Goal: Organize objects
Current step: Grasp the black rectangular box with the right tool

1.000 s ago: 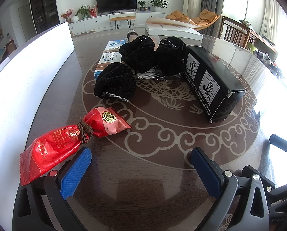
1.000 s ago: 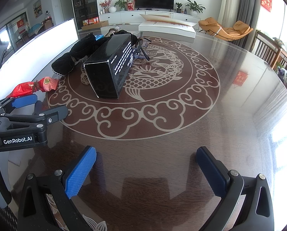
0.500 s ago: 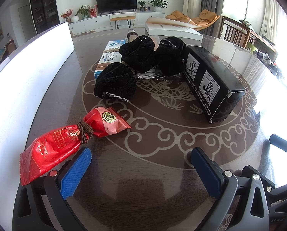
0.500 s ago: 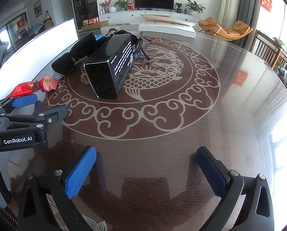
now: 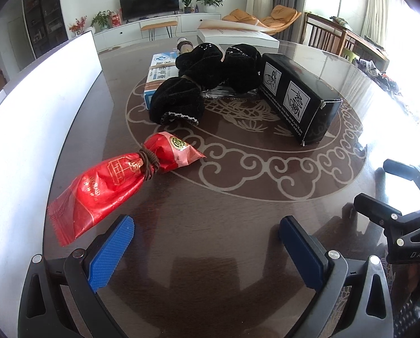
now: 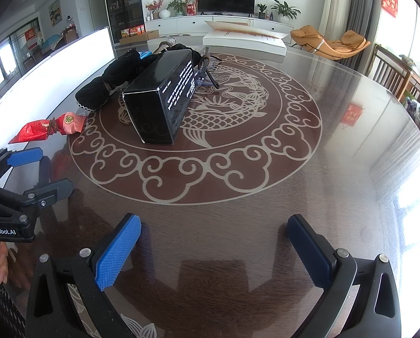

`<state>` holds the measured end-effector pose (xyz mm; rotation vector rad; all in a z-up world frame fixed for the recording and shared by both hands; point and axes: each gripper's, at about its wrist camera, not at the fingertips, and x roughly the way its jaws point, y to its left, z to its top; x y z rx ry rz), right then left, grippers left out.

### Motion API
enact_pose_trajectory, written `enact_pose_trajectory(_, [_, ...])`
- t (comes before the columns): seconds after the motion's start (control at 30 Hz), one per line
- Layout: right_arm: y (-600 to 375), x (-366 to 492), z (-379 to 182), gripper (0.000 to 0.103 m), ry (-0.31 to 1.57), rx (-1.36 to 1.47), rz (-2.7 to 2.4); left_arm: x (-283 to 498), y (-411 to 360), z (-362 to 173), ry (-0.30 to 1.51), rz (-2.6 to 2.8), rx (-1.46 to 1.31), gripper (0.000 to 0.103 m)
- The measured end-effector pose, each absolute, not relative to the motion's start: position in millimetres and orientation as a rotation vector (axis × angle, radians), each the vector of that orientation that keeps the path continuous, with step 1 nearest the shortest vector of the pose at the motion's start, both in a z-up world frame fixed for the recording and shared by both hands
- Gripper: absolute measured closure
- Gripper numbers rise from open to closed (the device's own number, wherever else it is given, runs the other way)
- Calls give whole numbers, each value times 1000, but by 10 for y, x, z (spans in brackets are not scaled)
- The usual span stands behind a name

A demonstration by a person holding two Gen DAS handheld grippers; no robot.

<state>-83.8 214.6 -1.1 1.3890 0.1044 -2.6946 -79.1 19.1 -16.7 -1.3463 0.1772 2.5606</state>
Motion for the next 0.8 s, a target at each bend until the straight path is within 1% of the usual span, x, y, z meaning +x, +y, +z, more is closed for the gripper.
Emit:
enact_pose_trajectory(0.13, [2125,-962,41,0,100,1421,-2619,-768,205,-165,178,2574,-1346,0])
enact_pose_trajectory(0.3, [1950,-1375,552,0,-69,1282,-2619,-780,215,-174,177,2572,-1343,0])
enact_pose_trajectory(0.37, [1744,-1660,627,0,-56,1308,-2575,-778,213,-173,175,2572,-1343,0])
enact_pose_trajectory(0.4, [1646,-1795,614,3,-36,1337,-2554,-786,223,-175,175,2571,-1343,0])
enact_pose_trajectory(0.43, [1564,-1920,585,10,-15,1364,-2542,-787,224,-175,174,2571,-1343,0])
enact_pose_trajectory(0.47, [1517,-2002,544,40,0,1383,-2539,-785,224,-175,174,2570,-1343,0])
enact_pose_trajectory(0.5, [1508,-2065,498,62,12,1418,-2538,-782,223,-174,173,2569,-1342,0])
enact_pose_trajectory(0.53, [1544,-2088,468,63,-11,1441,-2545,-786,226,-174,173,2568,-1342,0])
enact_pose_trajectory(0.6, [1787,-2018,464,68,-215,1417,-2534,-789,235,-172,174,2568,-1341,0])
enact_pose_trajectory(0.63, [1941,-1960,454,68,-326,1406,-2522,-796,237,-173,175,2569,-1341,0])
enact_pose_trajectory(0.7, [2265,-1813,395,68,-561,1396,-2465,-794,241,-173,176,2569,-1340,0])
enact_pose_trajectory(0.77, [2587,-1653,311,68,-751,1372,-2407,-795,239,-172,174,2569,-1340,0])
enact_pose_trajectory(0.8, [2726,-1573,273,62,-814,1372,-2394,-792,235,-168,168,2568,-1339,0])
